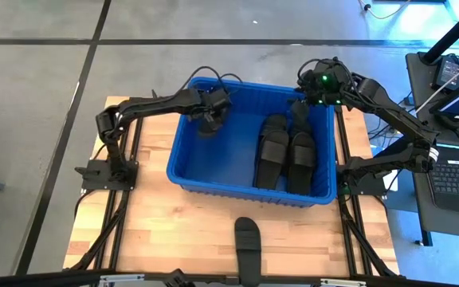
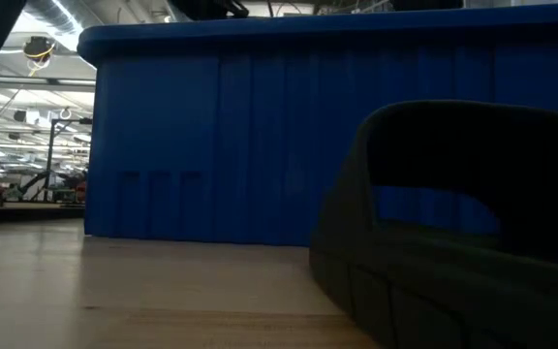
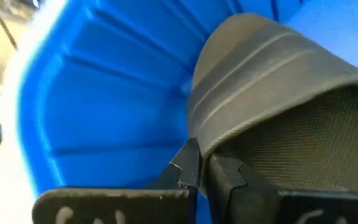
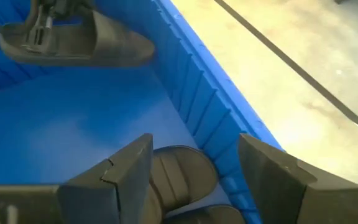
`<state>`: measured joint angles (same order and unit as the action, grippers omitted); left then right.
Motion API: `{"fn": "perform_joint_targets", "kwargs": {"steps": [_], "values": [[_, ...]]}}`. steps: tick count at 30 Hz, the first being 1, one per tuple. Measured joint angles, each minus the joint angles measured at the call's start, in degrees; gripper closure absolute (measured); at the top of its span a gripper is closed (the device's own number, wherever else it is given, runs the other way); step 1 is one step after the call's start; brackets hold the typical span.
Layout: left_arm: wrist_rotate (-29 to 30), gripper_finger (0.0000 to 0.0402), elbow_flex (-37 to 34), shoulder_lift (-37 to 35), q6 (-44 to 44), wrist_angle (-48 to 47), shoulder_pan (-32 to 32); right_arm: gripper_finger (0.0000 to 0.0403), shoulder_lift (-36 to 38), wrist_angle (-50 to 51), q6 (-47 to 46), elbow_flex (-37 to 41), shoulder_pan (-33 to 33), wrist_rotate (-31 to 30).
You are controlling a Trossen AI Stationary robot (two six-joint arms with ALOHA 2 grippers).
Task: Pick and place slides into bin
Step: Put the black slides into the blue organizer bin
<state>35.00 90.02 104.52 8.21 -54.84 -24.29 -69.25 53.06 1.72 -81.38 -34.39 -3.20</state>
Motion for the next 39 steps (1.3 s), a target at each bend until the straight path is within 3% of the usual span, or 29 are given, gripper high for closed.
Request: {"fn": "perform_joint_targets", "kwargs": {"steps": [7, 16, 20, 30, 39], "values": [[0.3, 0.0399, 0.0, 3.7, 4.9, -6.1, -1.1, 0.0166, 0.0, 0.0, 0.1, 0.0, 0.0, -1.7], [1.3, 0.0399, 0.3, 9.8, 4.9, -7.8, -0.5, 0.0166, 0.0, 0.0, 0.2, 0.0, 0.0, -1.7], [1.3, 0.0398, 0.3, 10.0, 5.3, -7.8, -0.3, 0.0166, 0.0, 0.0, 0.2, 0.0, 0.0, -1.8], [5.8, 0.0343, -0.4, 10.9, 5.3, -6.4, 2.7, 0.0166, 0.0, 0.0, 0.3, 0.0, 0.0, -1.8], [5.0, 0.0336, -0.2, 10.4, 1.1, -3.9, 4.6, 0.0166, 0.0, 0.0, 0.3, 0.0, 0.0, -1.8]]}}
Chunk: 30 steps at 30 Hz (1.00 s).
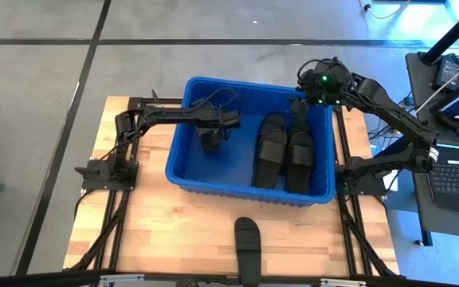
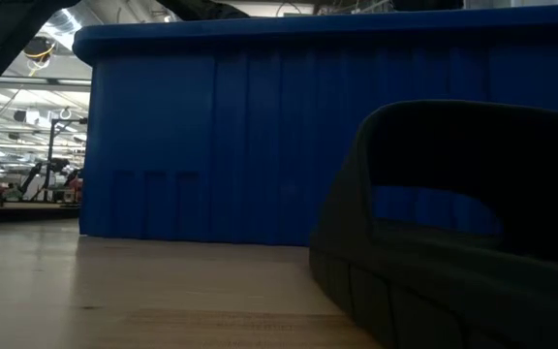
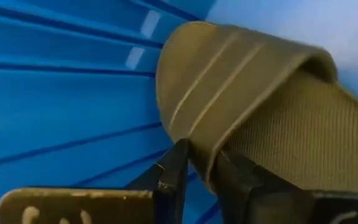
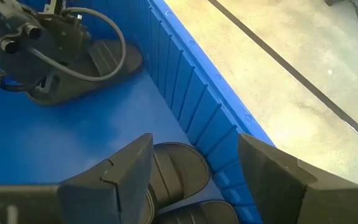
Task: Pick and place slides into bin
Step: Put the black slides into the blue organizer bin
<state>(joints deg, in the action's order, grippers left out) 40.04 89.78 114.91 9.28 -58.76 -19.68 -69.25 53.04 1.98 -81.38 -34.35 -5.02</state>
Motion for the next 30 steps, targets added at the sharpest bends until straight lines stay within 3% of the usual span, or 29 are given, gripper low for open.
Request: {"fn": "perform_joint_targets", "kwargs": {"steps": [14, 23, 30], "values": [[-2.9, 0.0328, 0.1, -0.2, 1.1, -0.7, -2.3, 0.0166, 0.0, 0.0, 0.0, 0.0, 0.0, 0.0], [-5.5, 0.0241, 0.2, -0.2, 0.4, -1.3, -3.6, 0.0166, 0.0, 0.0, 0.0, 0.0, 0.0, 0.0], [-8.8, 0.0197, 0.2, -0.2, -1.0, -2.3, -3.7, 0.0166, 0.0, 0.0, 0.0, 0.0, 0.0, 0.0]]}}
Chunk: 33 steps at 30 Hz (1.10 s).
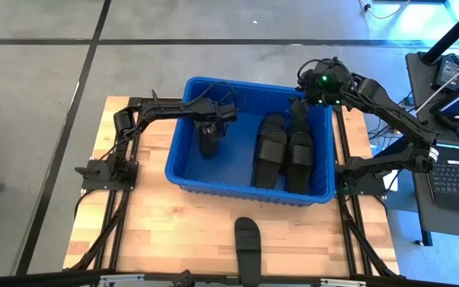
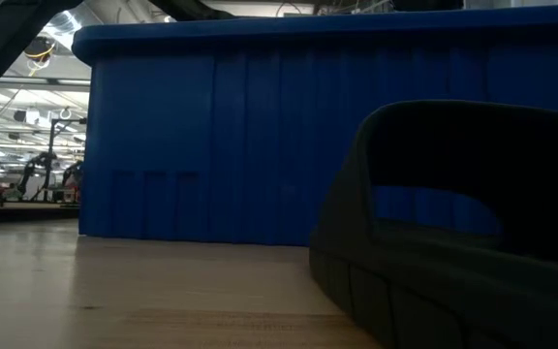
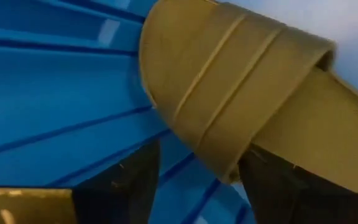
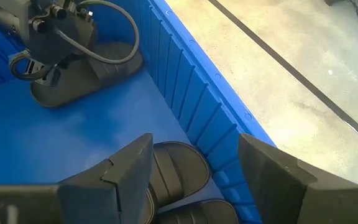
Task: Pick and place slides into bin
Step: Put the black slides into the blue organizer bin
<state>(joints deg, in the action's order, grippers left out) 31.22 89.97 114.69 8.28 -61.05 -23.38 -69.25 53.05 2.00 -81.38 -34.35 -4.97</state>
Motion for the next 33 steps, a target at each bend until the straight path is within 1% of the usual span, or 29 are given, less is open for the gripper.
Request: {"fn": "perform_joint_targets", "kwargs": {"steps": [3, 9, 13, 16, 18, 23, 29, 31, 33], "values": [[-2.2, 0.0173, 0.0, 0.0, -0.1, 0.0, 0.0, 0.0166, 0.0, 0.0, 0.0, 0.0, 0.0, 0.0], [-2.3, 0.0122, 0.0, -0.1, -1.5, -0.1, 0.0, 0.0166, 0.0, 0.0, 0.0, 0.0, 0.0, 0.0], [-2.4, 0.0112, 0.0, -0.3, -1.4, -0.8, 0.3, 0.0166, 0.0, 0.0, 0.0, 0.0, 0.0, 0.0], [-2.4, 0.0112, 0.0, -1.8, -1.5, -1.1, 1.2, 0.0166, 0.0, 0.0, 0.0, 0.0, 0.0, 0.0], [-3.7, 0.0112, 0.0, -3.4, -1.4, -1.3, 1.9, 0.0166, 0.0, 0.0, -0.1, 0.0, 0.0, 0.0], [-6.4, 0.0111, 0.0, -10.7, -1.0, 1.1, 4.4, 0.0166, 0.0, 0.0, 0.0, 0.0, 0.0, 0.0], [-6.5, 0.0111, 0.0, -23.1, -2.1, 9.8, 8.8, 0.0166, 0.0, 0.0, 1.3, 0.0, 0.4, 0.5], [-6.5, 0.0111, 0.0, -27.2, -2.3, 11.3, 10.7, 0.0166, 0.0, -0.3, 1.5, 0.0, 1.1, 2.4], [-6.5, 0.0111, 0.0, -30.7, -2.3, 11.9, 12.5, 0.0166, 0.0, -1.8, 0.4, 0.0, 1.8, 6.0]]}}
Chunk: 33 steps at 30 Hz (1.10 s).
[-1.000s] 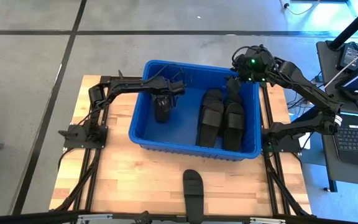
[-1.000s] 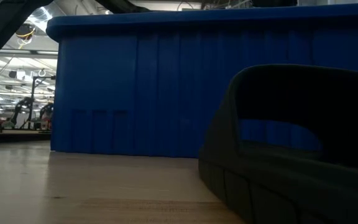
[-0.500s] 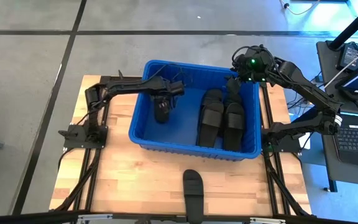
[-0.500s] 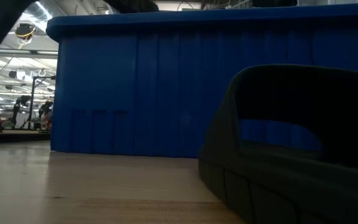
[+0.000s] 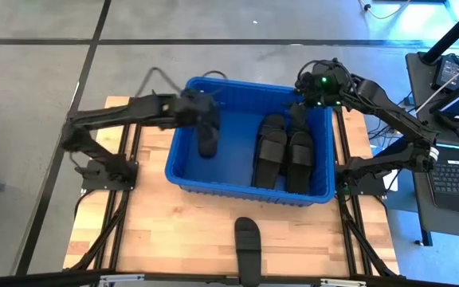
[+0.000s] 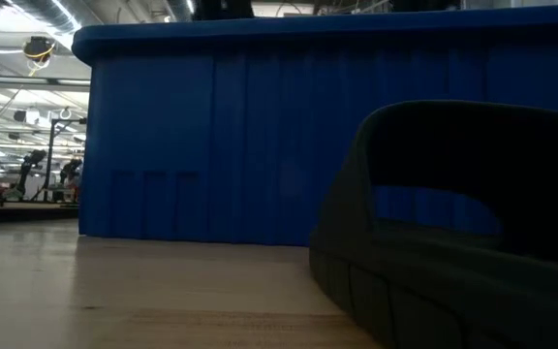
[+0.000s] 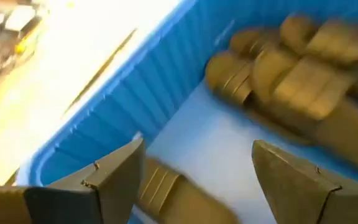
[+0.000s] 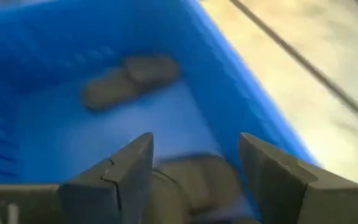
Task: Pick and place slides into bin
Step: Put the black slides into the blue organizer bin
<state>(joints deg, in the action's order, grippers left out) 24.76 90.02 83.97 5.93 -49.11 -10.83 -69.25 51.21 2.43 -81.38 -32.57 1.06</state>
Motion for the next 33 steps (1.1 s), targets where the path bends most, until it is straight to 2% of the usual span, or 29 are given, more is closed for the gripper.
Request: {"fn": "perform_joint_targets", "kwargs": {"steps": [4, 7, 9, 13, 17, 22, 27, 30, 33], "values": [[0.2, 0.0111, -1.5, -6.6, 1.6, 1.6, 4.4, 0.0166, 0.0, -4.9, -3.2, 0.0, 1.6, 8.3], [0.9, 0.0111, -7.7, -12.7, 3.7, 7.4, 8.4, 0.0166, 0.0, -9.2, -2.2, 0.0, 3.5, 13.0], [2.4, 0.0111, -13.8, -17.2, 4.4, 13.2, 11.0, 0.0166, 0.0, -12.1, -2.7, 0.0, 5.5, 13.9], [4.4, 0.0111, -27.5, -27.0, 5.9, 23.9, 14.7, 0.0166, 0.0, -14.2, -2.8, 0.0, 9.7, 14.1], [4.6, 0.0111, -39.6, -35.8, 7.7, 30.8, 17.2, 0.0166, 0.0, -14.2, -0.8, 0.0, 13.4, 14.0], [4.6, 0.0111, -50.6, -44.4, 10.3, 36.0, 19.6, 0.0166, 0.0, -14.2, -0.4, 0.0, 15.5, 13.1], [4.6, 0.0111, -56.3, -50.8, 11.7, 37.7, 20.8, 0.0166, 0.0, -14.1, 1.0, 0.0, 15.5, 9.4], [4.7, 0.0111, -57.5, -53.1, 11.7, 37.8, 20.9, 0.0166, 0.0, -13.6, 1.1, 0.0, 15.5, 6.3], [7.3, 0.0111, -57.7, -54.3, 11.5, 37.8, 20.9, 0.0166, 0.0, -12.2, 2.4, 0.0, 15.5, 6.0]]}}
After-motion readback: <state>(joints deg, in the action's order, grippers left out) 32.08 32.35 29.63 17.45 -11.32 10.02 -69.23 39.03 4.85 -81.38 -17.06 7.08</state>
